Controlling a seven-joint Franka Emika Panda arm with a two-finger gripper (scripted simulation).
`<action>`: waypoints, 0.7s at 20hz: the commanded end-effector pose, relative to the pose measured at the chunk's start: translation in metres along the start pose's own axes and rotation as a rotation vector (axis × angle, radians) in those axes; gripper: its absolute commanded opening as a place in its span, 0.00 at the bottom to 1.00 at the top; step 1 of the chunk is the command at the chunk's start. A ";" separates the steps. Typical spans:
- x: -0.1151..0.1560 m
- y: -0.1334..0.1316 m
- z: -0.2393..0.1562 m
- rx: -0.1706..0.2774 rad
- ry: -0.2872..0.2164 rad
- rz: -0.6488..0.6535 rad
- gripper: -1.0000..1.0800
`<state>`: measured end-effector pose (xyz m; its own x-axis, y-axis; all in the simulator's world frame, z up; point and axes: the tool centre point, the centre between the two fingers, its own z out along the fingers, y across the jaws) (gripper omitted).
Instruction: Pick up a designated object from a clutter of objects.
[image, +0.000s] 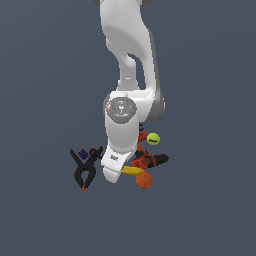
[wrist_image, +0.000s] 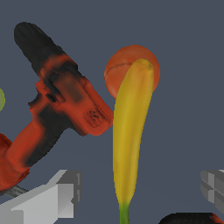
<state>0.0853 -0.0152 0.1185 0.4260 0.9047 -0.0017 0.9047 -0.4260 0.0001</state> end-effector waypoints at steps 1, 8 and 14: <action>0.001 0.001 0.006 0.000 0.001 -0.032 0.96; 0.002 0.002 0.012 0.000 0.002 -0.066 0.96; 0.001 0.002 0.022 0.001 0.001 -0.062 0.96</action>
<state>0.0877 -0.0148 0.1013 0.3691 0.9294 0.0001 0.9294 -0.3691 0.0007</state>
